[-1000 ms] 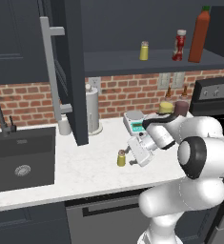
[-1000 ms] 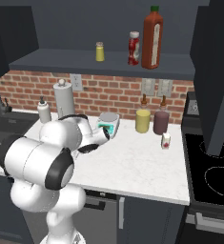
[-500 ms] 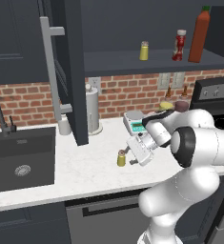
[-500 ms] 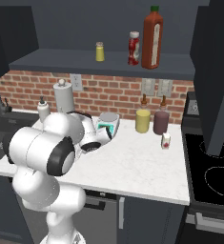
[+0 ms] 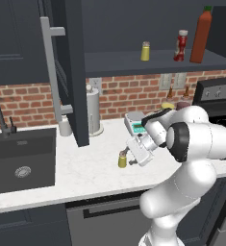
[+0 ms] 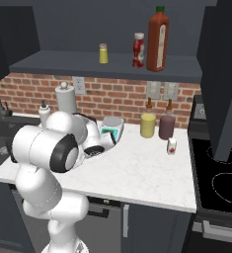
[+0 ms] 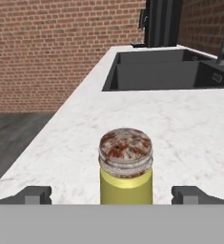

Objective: Put the shaker and condiment bottle from the counter next to their counterparts in the cabinet.

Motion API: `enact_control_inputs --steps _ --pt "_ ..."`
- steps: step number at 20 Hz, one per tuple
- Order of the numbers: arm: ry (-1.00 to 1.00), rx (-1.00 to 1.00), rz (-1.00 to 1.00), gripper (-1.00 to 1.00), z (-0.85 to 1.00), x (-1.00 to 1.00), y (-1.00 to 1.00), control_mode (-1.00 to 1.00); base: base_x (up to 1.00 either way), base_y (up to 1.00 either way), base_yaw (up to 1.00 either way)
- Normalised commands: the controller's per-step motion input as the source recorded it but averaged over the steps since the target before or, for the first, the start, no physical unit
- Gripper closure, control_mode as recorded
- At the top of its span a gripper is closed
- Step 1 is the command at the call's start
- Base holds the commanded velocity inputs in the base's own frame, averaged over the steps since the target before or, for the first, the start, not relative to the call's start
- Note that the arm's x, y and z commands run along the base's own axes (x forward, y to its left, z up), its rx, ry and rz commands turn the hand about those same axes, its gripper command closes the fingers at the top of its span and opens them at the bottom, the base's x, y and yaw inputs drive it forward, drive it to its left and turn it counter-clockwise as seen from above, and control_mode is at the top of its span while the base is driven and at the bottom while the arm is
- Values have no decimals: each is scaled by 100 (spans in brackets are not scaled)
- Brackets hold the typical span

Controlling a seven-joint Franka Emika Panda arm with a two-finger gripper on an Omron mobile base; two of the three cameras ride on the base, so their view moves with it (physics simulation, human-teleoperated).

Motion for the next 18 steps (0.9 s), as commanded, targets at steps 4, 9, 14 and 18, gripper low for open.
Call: enact_control_inputs --steps 4,9,14,18 --pt "0 1 0 -100 0 5 5 -100 0 0 0" --pt "0 1 0 -100 -2 1 1 -100 0 0 0" --pt "0 1 0 -100 -6 0 5 -100 0 0 0" --pt "3 2 0 -100 -9 0 14 -100 0 0 0"
